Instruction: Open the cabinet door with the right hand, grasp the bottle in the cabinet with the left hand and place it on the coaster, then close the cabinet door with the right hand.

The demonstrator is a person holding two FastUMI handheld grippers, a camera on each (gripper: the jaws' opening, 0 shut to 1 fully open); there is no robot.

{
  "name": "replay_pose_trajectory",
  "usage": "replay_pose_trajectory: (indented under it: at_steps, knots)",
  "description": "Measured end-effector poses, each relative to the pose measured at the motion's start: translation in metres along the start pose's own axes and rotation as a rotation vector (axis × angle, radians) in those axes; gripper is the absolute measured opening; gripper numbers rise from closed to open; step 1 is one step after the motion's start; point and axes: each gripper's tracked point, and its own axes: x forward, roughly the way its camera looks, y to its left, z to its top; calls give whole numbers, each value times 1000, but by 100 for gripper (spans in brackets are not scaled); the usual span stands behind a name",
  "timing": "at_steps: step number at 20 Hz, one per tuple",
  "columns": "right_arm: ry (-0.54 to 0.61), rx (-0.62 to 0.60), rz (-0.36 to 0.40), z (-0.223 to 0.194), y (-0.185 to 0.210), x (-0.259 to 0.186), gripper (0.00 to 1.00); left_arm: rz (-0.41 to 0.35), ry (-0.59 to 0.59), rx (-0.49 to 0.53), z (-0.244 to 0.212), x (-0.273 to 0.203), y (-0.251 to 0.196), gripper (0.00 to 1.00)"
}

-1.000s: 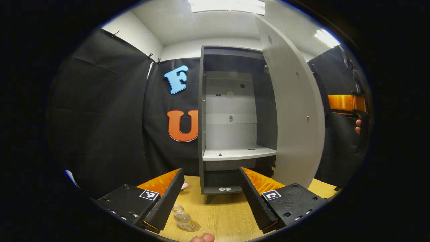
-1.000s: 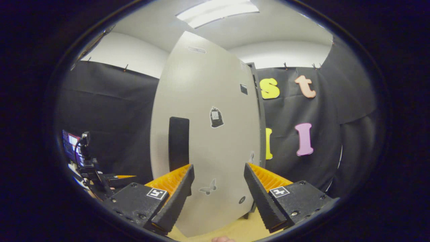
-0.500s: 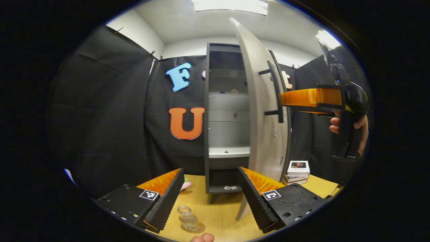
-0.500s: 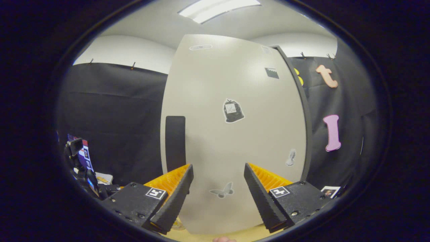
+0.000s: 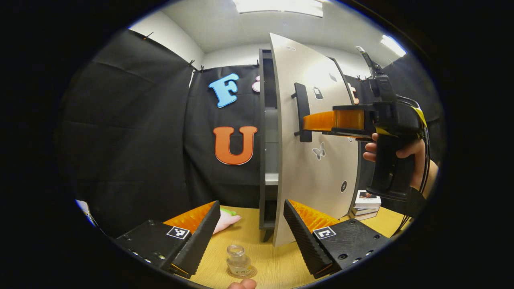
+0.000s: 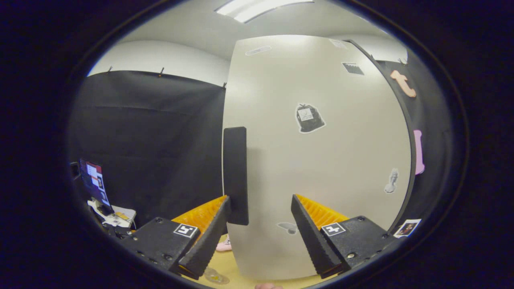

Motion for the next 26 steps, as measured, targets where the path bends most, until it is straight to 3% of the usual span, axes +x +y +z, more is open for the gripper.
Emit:
replay_pose_trajectory:
  at_steps: [5,8,14,24,26]
  knots:
    - [-7,-3,-31,3,-5,-18,98,3,-8,-11,1,-3,0,95]
    - [-9,-14,-73,2,-9,-45,94,-9,-17,-16,3,-5,-4,96]
    - [20,19,-164,-2,-19,-107,97,-56,-36,-34,10,-6,-24,96]
    - [4,73,-355,-17,-76,-205,94,-114,-46,-1,13,-11,-63,95]
    - [4,64,-407,-25,-90,-223,97,-139,-41,-5,11,-11,-76,96]
